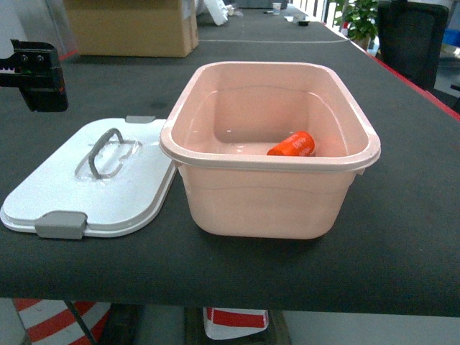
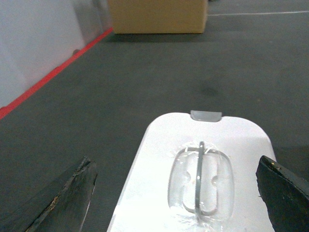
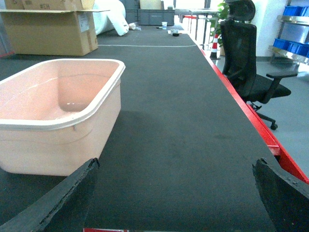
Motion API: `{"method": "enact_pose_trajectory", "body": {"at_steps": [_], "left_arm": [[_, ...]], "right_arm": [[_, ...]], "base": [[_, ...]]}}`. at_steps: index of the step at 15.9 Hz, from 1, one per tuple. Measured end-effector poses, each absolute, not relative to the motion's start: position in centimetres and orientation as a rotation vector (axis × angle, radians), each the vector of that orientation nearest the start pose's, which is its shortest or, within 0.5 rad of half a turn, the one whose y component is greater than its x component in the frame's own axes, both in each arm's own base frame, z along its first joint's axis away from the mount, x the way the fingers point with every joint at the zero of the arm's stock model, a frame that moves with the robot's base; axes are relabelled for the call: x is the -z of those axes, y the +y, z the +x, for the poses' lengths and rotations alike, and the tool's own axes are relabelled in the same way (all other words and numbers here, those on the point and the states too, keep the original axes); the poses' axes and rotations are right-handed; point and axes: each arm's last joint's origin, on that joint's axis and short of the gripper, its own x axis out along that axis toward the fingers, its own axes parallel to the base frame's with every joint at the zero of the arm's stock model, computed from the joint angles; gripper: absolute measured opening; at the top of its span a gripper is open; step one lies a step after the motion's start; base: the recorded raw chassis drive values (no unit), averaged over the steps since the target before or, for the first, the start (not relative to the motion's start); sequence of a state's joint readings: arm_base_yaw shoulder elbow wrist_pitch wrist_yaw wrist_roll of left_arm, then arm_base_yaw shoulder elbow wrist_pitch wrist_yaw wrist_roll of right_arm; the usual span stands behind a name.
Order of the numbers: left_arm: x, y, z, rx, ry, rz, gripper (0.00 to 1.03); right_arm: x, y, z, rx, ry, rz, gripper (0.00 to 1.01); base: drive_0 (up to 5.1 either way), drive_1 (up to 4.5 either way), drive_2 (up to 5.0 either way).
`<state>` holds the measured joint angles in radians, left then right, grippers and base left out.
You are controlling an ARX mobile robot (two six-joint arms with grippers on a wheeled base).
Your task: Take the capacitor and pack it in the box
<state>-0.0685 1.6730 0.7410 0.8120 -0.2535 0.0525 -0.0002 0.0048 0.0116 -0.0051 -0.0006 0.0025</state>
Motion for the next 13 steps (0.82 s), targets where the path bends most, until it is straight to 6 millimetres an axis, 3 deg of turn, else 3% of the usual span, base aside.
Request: {"method": "enact_pose_trajectory", "body": {"at_steps": [3, 4, 7, 9, 13], "left_arm": [[-20.9, -1.2, 38.0, -0.175, 0.009, 0.044, 0.98], [-20.3, -0.7, 39.9, -0.166, 0.003, 0.03, 0.98], [-14.9, 0.7, 44.7, -0.12, 0.066, -0.017, 0.98], [-11.8, 0.1, 46.5, -0.059, 0.115, -0.023, 0.98], [-9.2, -2.4, 47.6, 0.006, 0.204, -0.018, 0.98]], "right_arm": [[-16.7, 0.0, 9.7, 0.0, -0.002, 0.002, 0.98], [-16.7, 0.0, 9.7, 0.0, -0.002, 0.002, 0.98], [-16.7, 0.0, 9.7, 0.0, -0.002, 0.002, 0.98], [-16.7, 0.0, 9.7, 0.0, -0.002, 0.002, 0.98], [-16.7, 0.0, 9.7, 0.0, -0.002, 0.003, 0.98]], "base": [[0.0, 0.0, 0.0], [0.0, 0.0, 0.0], [0.0, 0.0, 0.0], [0.0, 0.0, 0.0], [0.0, 0.0, 0.0]]}}
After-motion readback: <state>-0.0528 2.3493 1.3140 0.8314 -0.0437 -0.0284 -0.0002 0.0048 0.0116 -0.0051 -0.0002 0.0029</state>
